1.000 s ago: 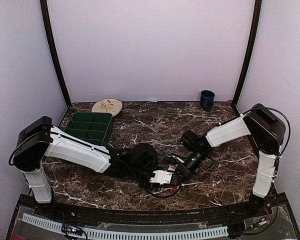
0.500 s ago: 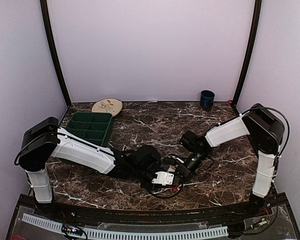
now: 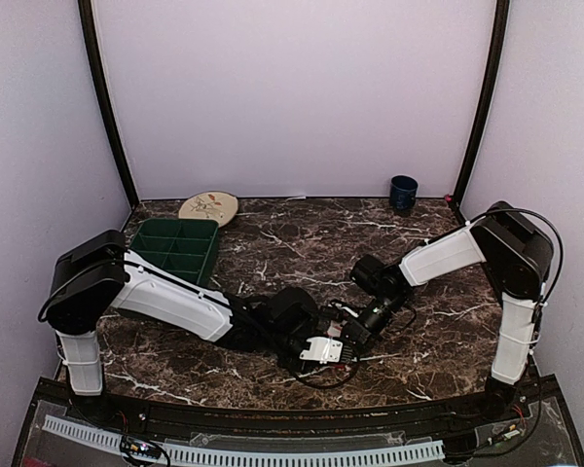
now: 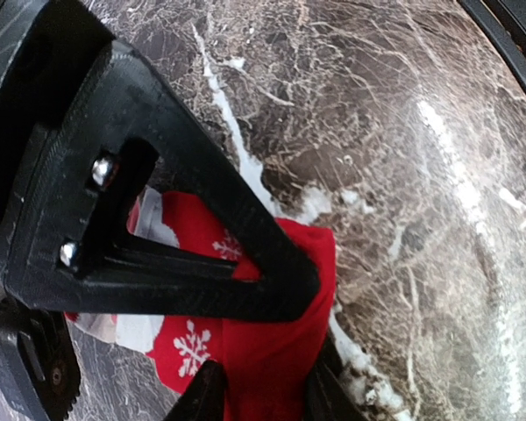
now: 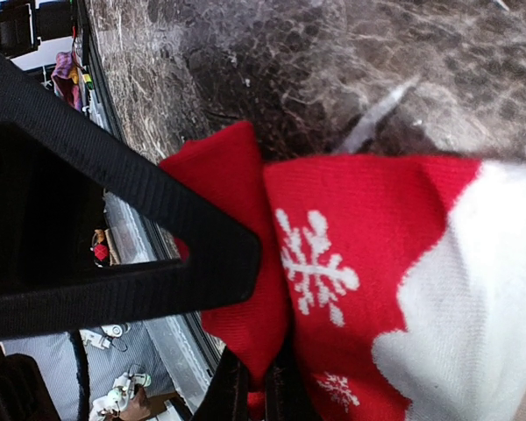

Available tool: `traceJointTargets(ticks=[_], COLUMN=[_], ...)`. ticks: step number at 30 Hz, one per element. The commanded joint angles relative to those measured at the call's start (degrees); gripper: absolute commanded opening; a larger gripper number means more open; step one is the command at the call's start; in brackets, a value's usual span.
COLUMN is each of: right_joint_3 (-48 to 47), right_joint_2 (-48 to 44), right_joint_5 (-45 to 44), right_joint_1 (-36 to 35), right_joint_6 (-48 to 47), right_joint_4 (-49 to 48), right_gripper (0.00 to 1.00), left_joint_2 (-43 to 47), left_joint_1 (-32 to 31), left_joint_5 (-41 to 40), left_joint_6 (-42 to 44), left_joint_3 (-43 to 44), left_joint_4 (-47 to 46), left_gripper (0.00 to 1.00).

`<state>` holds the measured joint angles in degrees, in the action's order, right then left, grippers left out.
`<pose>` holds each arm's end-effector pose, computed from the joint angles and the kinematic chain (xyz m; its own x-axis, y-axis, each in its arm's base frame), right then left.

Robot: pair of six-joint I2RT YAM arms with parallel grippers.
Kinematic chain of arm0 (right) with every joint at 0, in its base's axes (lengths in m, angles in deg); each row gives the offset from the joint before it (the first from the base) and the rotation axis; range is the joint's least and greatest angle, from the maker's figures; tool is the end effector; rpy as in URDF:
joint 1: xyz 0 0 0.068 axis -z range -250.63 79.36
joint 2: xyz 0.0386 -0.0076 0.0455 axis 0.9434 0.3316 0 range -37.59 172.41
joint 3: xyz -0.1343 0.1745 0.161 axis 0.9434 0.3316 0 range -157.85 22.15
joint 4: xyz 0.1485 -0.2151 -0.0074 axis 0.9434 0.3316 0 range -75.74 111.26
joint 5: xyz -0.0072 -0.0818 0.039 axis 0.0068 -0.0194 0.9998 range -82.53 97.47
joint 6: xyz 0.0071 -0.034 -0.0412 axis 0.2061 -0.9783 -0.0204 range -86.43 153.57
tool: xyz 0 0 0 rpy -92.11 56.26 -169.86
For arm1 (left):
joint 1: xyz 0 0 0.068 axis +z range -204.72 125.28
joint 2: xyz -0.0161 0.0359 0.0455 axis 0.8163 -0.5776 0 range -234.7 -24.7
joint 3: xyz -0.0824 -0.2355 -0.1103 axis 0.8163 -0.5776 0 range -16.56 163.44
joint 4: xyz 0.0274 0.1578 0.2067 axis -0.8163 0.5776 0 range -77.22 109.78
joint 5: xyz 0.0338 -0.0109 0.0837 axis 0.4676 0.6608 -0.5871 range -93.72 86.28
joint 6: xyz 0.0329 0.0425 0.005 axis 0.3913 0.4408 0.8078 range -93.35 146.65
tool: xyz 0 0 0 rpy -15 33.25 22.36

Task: Roll the socks
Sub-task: Roll the sock at the center of the board.

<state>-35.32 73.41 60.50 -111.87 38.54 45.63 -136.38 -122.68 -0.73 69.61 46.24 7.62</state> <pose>0.2197 0.2303 0.1036 -0.7851 -0.6190 -0.0196 -0.3832 0.4608 0.8005 0.1495 -0.3743 0.1379 0.4507 0.7004 -0.5535 0.8645 -0.1878 0.4663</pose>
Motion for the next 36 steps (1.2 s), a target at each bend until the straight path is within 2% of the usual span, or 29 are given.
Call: traceJointTargets(ticks=[1, 3, 5, 9, 12, 15, 19, 27, 36], right_joint_3=[0.0, 0.1, 0.1, 0.5, 0.6, 0.5, 0.4, 3.4, 6.1], right_joint_2=[1.0, 0.8, 0.4, -0.2, -0.8, -1.9, -3.8, -7.1, -11.3], right_joint_5=[-0.4, -0.5, -0.7, -1.5, -2.4, -4.2, -6.7, -9.0, -13.2], right_joint_1=[0.3, 0.3, 0.3, 0.4, 0.4, 0.5, 0.9, 1.5, 1.8], right_joint_6=[-0.6, -0.5, -0.4, -0.2, 0.0, 0.7, 1.9, 5.7, 9.4], right_joint_4=[1.0, 0.9, 0.9, 0.9, 1.0, 0.9, 0.4, -3.9, -7.3], right_gripper=[0.0, 0.0, 0.0, 0.0, 0.05, 0.21, 0.32, 0.37, 0.41], left_joint_2=[-1.5, -2.1, -2.9, -4.2, -5.1, -6.7, -9.6, -10.7, -10.6], left_joint_1=[-0.4, -0.4, -0.4, -0.4, -0.4, -0.3, 0.1, 1.6, 4.7], left_joint_5=[-0.6, 0.5, 1.7, 3.4, 4.4, 6.6, 11.0, 18.2, 21.8], left_joint_6=[1.0, 1.4, 1.3, 0.4, -0.2, -1.5, -4.5, -11.3, -14.7], left_joint_3=[1.5, 2.3, 3.6, 6.0, 7.6, 11.6, 18.0, 24.3, 25.6], left_joint_4=[1.0, 3.0, 5.6, 11.2, 15.4, 22.8, 31.9, 40.5, 47.3], left_gripper=[0.31, 0.25, 0.15, 0.08, 0.07, 0.05, 0.05, 0.05, 0.05])
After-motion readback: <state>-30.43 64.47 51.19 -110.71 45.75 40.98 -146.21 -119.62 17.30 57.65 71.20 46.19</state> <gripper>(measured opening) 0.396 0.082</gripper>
